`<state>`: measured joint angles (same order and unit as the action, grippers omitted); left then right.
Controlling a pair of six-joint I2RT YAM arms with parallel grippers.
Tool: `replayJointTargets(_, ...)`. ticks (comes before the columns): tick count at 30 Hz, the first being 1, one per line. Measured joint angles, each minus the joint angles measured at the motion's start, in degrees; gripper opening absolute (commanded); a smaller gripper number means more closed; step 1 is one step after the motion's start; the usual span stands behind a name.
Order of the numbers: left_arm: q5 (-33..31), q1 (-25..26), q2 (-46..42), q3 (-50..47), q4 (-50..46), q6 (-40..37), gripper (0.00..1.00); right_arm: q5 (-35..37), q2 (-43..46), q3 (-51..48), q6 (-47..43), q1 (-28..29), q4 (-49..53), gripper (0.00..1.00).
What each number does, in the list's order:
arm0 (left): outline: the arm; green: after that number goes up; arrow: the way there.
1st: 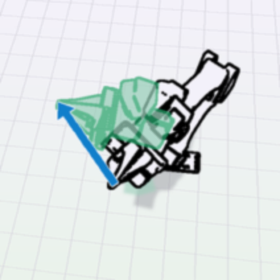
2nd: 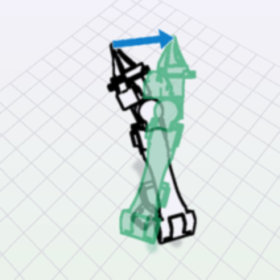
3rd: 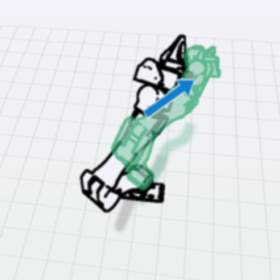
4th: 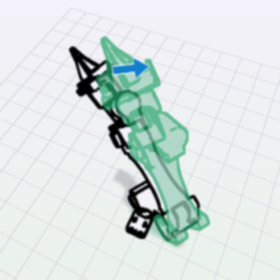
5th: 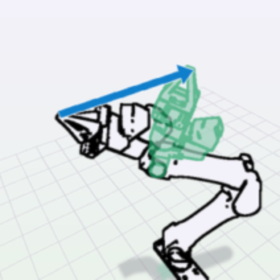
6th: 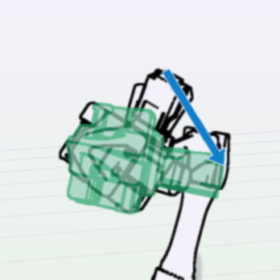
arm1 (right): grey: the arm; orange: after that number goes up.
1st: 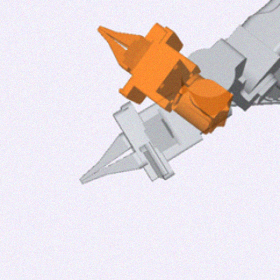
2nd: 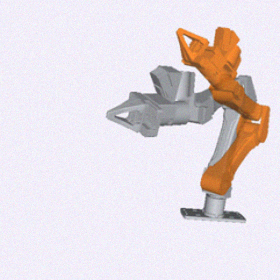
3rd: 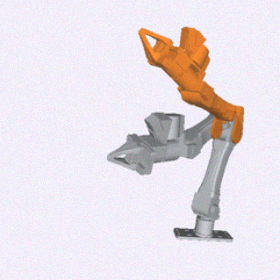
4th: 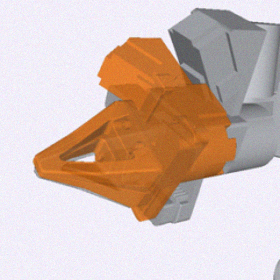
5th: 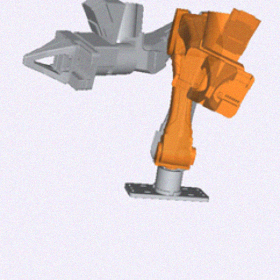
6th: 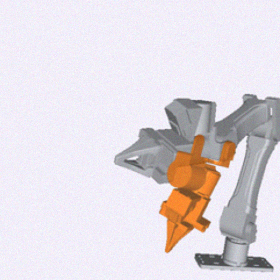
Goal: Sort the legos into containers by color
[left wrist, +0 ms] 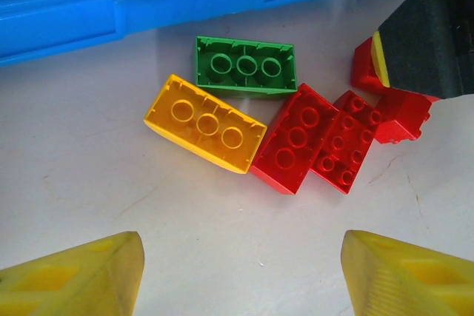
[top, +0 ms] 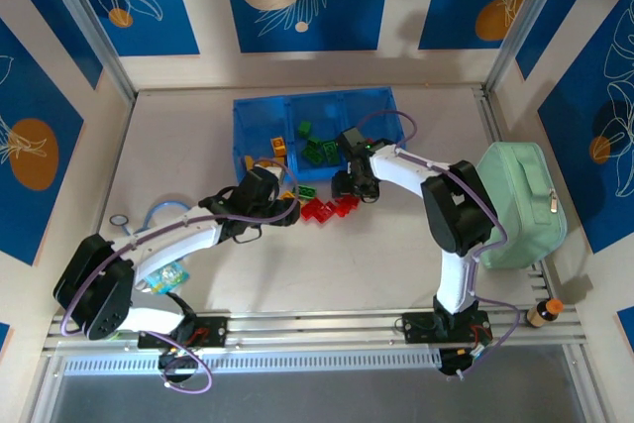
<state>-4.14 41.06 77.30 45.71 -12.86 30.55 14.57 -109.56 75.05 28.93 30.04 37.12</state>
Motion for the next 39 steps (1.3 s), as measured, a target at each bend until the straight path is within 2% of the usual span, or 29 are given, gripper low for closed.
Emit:
replayJointTargets(10,-0.42,0.00,0.00,-0.35,0.02,-0.39,0.71,-0.17,0.37,-3.78,2.78,2.25,-3.17,0.66)
replayJointTargets(21,-0.42,0.00,0.00,-0.35,0.00,-0.61,0.71,0.42,4.17,-8.17,5.51,2.64,-4.02,0.36)
replayJointTargets(33,-1.07,0.00,-1.46,-1.01,-0.04,-0.66,0.70,1.29,6.34,-7.93,5.16,3.34,-2.32,0.17)
replayJointTargets(39,-1.07,0.00,-1.49,-1.01,-0.04,-1.03,0.70,2.45,10.29,-6.40,4.42,3.37,0.31,0.16)
